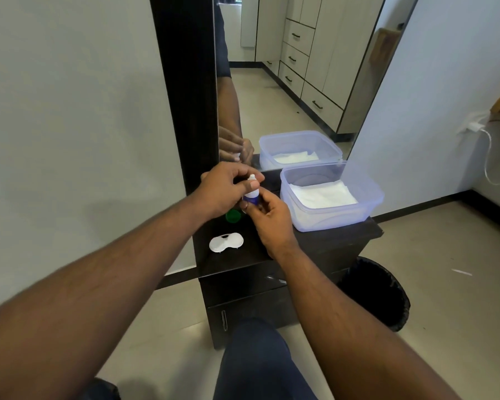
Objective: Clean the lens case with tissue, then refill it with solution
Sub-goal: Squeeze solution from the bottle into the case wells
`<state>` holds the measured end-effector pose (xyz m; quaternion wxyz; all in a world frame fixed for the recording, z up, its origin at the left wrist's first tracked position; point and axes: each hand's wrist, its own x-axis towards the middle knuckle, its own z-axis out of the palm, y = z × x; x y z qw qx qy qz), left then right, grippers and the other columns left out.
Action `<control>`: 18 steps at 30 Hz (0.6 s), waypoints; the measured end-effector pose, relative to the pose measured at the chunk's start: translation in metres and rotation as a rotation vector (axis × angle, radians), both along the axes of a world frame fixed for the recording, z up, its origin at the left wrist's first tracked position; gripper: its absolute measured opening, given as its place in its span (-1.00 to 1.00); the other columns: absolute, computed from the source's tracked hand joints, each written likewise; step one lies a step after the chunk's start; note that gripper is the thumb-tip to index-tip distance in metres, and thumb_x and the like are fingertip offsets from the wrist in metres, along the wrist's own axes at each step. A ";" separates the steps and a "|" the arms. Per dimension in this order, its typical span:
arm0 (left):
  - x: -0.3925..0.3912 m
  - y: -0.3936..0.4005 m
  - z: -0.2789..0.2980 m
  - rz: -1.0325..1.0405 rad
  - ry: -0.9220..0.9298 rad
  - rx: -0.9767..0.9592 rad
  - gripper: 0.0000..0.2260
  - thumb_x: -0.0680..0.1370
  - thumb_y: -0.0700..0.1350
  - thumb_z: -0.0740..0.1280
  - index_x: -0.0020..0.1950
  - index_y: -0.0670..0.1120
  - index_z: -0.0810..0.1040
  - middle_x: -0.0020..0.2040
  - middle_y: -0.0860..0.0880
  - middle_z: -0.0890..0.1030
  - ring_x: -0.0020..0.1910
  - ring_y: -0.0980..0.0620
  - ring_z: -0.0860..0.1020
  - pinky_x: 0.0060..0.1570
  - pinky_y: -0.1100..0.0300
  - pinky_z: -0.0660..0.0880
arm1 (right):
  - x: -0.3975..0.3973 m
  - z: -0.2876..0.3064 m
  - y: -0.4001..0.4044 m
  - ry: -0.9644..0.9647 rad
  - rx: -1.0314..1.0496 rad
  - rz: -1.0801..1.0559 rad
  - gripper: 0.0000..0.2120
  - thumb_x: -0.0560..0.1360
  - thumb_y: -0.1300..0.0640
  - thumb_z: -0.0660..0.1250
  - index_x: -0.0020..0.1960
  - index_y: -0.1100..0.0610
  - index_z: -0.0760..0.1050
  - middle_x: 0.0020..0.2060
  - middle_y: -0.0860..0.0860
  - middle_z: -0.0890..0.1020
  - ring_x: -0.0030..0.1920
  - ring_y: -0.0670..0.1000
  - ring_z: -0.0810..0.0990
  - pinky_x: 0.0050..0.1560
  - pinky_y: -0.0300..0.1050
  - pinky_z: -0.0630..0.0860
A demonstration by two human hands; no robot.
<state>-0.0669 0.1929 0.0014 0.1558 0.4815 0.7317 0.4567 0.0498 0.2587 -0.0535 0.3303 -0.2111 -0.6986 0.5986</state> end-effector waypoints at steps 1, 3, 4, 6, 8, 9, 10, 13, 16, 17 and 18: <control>-0.001 -0.002 -0.001 0.012 0.028 0.006 -0.78 0.49 0.02 0.40 0.13 0.15 0.62 0.12 0.11 0.62 0.20 0.04 0.55 0.23 -0.14 0.45 | 0.000 0.000 0.000 -0.003 0.006 -0.003 -0.65 0.51 0.22 0.37 0.29 0.12 0.50 0.08 -0.03 0.65 0.10 -0.12 0.61 0.13 -0.21 0.55; -0.001 -0.007 -0.007 0.101 0.083 0.043 -0.60 0.40 0.18 0.37 0.23 0.21 0.53 0.18 0.11 0.59 0.21 0.07 0.53 0.24 -0.16 0.41 | 0.000 -0.001 0.000 0.000 0.004 -0.025 -0.65 0.49 0.22 0.39 0.26 0.12 0.52 0.06 -0.03 0.65 0.07 -0.11 0.62 0.10 -0.23 0.55; -0.003 -0.011 -0.011 0.162 0.081 0.075 -0.58 0.38 0.20 0.36 0.23 0.20 0.53 0.15 0.11 0.60 0.17 0.08 0.55 0.20 -0.16 0.44 | -0.001 -0.003 0.001 -0.006 0.009 -0.053 -0.64 0.47 0.22 0.41 0.25 0.12 0.53 0.06 -0.02 0.65 0.07 -0.11 0.62 0.10 -0.23 0.55; -0.006 -0.019 -0.019 0.267 0.101 0.028 -0.67 0.42 0.13 0.36 0.16 0.13 0.59 0.08 0.09 0.62 0.09 0.04 0.57 0.12 -0.15 0.50 | -0.003 -0.006 0.002 -0.068 0.096 -0.165 -0.64 0.42 0.21 0.47 0.20 0.10 0.55 0.05 -0.04 0.62 0.05 -0.11 0.58 0.10 -0.26 0.53; -0.010 -0.028 -0.027 0.274 0.235 -0.226 -0.69 0.47 0.06 0.38 0.21 0.12 0.57 0.16 0.03 0.56 0.17 -0.04 0.52 0.16 -0.13 0.47 | -0.005 -0.008 0.002 -0.142 0.192 -0.258 -0.63 0.39 0.19 0.50 0.18 0.08 0.57 0.03 -0.06 0.55 0.02 -0.12 0.52 0.05 -0.37 0.47; -0.010 -0.033 -0.029 0.240 0.330 -0.366 -0.65 0.49 0.05 0.38 0.28 0.12 0.53 0.23 0.01 0.51 0.23 -0.06 0.46 0.20 -0.09 0.43 | -0.005 -0.007 0.001 -0.166 0.203 -0.274 -0.62 0.39 0.18 0.50 0.19 0.08 0.56 0.02 -0.07 0.53 0.02 -0.13 0.50 0.00 -0.43 0.44; -0.010 -0.038 -0.029 0.208 0.419 -0.468 -0.61 0.51 0.04 0.36 0.35 0.14 0.46 0.29 0.00 0.45 0.27 -0.07 0.40 0.22 -0.06 0.39 | -0.005 -0.008 0.002 -0.183 0.199 -0.274 -0.62 0.40 0.18 0.49 0.20 0.08 0.55 0.02 -0.09 0.52 0.02 -0.13 0.49 -0.02 -0.46 0.40; -0.014 -0.044 -0.027 0.173 0.555 -0.588 -0.51 0.52 0.05 0.35 0.44 0.17 0.33 0.38 -0.01 0.36 0.32 -0.09 0.33 0.22 -0.03 0.36 | -0.006 -0.006 0.001 -0.195 0.147 -0.263 -0.58 0.41 0.20 0.48 0.24 0.07 0.51 0.06 -0.07 0.55 0.07 -0.12 0.51 0.08 -0.36 0.42; -0.021 -0.045 -0.029 0.152 0.501 -0.635 -0.43 0.49 0.04 0.40 0.47 0.13 0.29 0.38 -0.07 0.38 0.32 -0.12 0.36 0.22 -0.01 0.42 | -0.008 -0.006 0.000 -0.154 0.066 -0.250 -0.46 0.40 0.30 0.47 0.31 0.05 0.40 0.11 -0.02 0.58 0.09 -0.08 0.55 0.06 -0.32 0.49; -0.021 -0.044 -0.028 0.146 0.466 -0.625 -0.43 0.49 0.01 0.42 0.46 0.11 0.31 0.37 -0.08 0.40 0.30 -0.12 0.39 0.22 -0.01 0.44 | -0.008 -0.005 -0.001 -0.156 0.068 -0.250 -0.43 0.40 0.31 0.46 0.33 0.04 0.36 0.11 -0.01 0.57 0.09 -0.08 0.55 0.05 -0.32 0.50; -0.021 -0.044 -0.027 0.137 0.433 -0.610 -0.44 0.48 -0.02 0.43 0.45 0.09 0.35 0.34 -0.09 0.43 0.28 -0.11 0.42 0.21 -0.01 0.45 | -0.009 -0.005 -0.001 -0.160 0.078 -0.252 -0.42 0.41 0.32 0.46 0.34 0.04 0.34 0.12 0.00 0.57 0.09 -0.08 0.55 0.07 -0.30 0.51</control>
